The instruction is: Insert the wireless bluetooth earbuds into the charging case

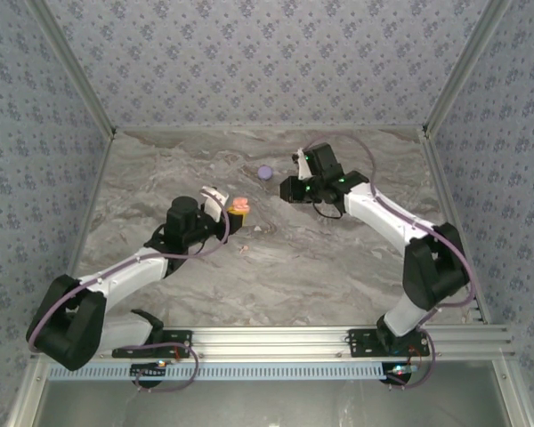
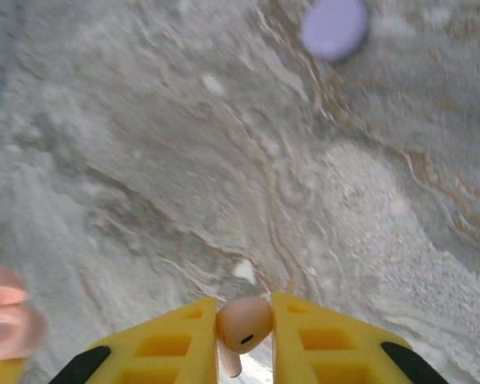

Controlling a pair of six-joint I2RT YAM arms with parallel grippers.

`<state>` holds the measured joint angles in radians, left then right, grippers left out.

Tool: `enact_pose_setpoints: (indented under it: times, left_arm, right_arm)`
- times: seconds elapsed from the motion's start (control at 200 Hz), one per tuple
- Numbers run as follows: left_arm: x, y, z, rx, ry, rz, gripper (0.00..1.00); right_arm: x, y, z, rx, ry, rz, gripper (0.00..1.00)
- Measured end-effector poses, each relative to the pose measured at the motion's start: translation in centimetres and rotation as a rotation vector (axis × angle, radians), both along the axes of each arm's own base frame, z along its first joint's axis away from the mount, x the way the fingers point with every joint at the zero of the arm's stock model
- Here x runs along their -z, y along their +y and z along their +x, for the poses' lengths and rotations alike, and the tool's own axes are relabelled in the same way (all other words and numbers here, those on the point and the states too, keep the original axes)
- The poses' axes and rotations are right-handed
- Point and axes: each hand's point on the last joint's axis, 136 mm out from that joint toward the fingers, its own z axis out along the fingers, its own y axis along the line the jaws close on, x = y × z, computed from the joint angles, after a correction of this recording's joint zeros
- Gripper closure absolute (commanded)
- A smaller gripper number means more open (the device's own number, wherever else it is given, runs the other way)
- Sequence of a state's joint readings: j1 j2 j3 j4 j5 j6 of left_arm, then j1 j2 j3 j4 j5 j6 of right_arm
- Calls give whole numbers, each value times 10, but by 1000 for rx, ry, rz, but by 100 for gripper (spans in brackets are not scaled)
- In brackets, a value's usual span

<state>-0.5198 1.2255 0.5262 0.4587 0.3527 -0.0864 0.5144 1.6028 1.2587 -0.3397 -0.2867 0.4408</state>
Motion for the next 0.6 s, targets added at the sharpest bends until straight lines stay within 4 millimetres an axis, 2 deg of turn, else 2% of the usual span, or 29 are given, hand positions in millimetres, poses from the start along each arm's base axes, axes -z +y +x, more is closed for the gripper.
enact_pose_setpoints:
  times: [0.155,0.29,0.435,0.6]
  left_arm:
    - [-14,-7,-2,20,-74,-36,87]
    - [-27,-11,-2,33,-131,-71,87]
    - [-42,-16,-4,51,-181,-105,87]
    - [-58,-21,-8,74,-223,-159,87]
  right_arm:
    - [-46,5,-6,-36,-109,91,80]
    - [-75,11,-14,-73,-179,151,81]
    - [-95,23,-26,-128,-231,187,81]
    - [-107,37,-40,-184,-265,210,80]
